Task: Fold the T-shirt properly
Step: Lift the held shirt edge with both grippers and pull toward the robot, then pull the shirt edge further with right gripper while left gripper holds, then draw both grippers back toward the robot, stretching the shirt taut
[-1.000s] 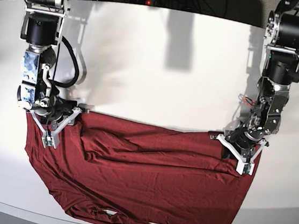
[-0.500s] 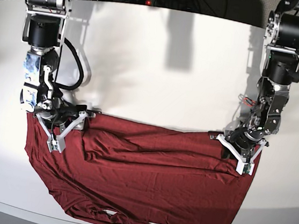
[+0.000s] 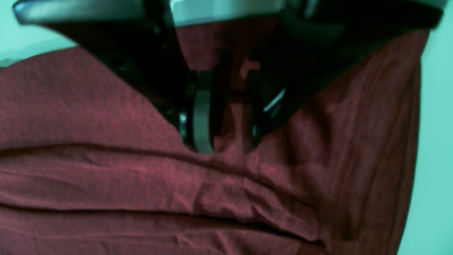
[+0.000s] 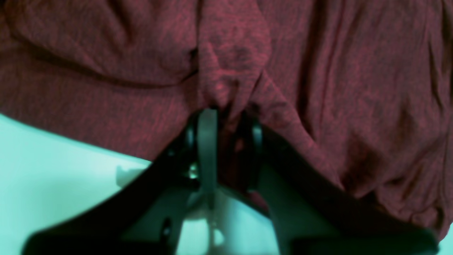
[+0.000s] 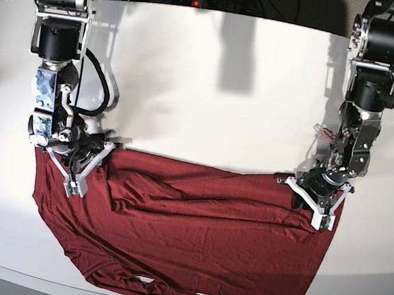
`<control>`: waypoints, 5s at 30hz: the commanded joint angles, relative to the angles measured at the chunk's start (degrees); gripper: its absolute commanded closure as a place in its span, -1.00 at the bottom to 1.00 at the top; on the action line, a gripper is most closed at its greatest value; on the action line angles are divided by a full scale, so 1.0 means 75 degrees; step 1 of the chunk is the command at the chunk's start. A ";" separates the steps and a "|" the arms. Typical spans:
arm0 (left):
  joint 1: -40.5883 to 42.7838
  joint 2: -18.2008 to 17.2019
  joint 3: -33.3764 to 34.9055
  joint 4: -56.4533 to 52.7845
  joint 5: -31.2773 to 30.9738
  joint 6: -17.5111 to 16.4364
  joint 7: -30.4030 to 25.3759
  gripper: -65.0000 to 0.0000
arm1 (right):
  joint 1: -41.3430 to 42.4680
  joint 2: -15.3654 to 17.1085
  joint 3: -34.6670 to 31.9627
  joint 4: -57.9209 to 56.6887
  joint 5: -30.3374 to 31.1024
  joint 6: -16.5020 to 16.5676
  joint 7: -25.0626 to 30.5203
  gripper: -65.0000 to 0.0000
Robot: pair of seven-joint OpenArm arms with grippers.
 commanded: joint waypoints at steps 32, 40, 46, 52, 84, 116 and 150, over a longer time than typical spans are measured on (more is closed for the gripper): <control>-0.0189 -0.0047 -0.0023 0.0119 -0.0015 -0.0035 -0.0090 0.57 | 0.0877 0.0764 0.0017 0.0047 0.0871 0.0367 -0.0560 1.00; -0.0189 -0.0050 -0.0023 0.0119 0.0015 -0.0035 -0.0085 0.57 | 0.1003 0.0985 0.0017 0.0047 0.1072 0.0650 -0.0930 1.00; -0.0187 -0.0050 -0.0023 0.0119 0.0414 -0.0032 -0.0122 0.57 | 0.1198 0.1064 0.0017 0.0047 0.1070 0.0740 -0.1035 1.00; -0.0189 -0.0073 -0.0023 0.0119 0.0411 -0.0032 -0.0117 0.57 | 0.1492 0.1064 0.0017 0.0047 0.0962 0.0746 -0.0874 1.00; -0.0187 -0.0175 -0.0020 0.0119 0.0408 -0.0035 -0.0140 0.57 | 0.2591 0.1037 0.0017 -0.2162 -0.0050 0.0635 0.1303 1.00; -0.0192 -0.0350 -0.0023 0.0119 0.0402 -0.0035 -0.0233 0.57 | 0.1789 0.1527 0.0017 -0.1518 0.1769 0.1536 0.0134 0.63; 0.1923 -0.1454 -0.0023 0.3031 -0.0962 -0.0513 0.1355 0.57 | -0.0023 0.2005 0.0017 -0.0871 0.1218 0.0831 -0.0749 0.63</control>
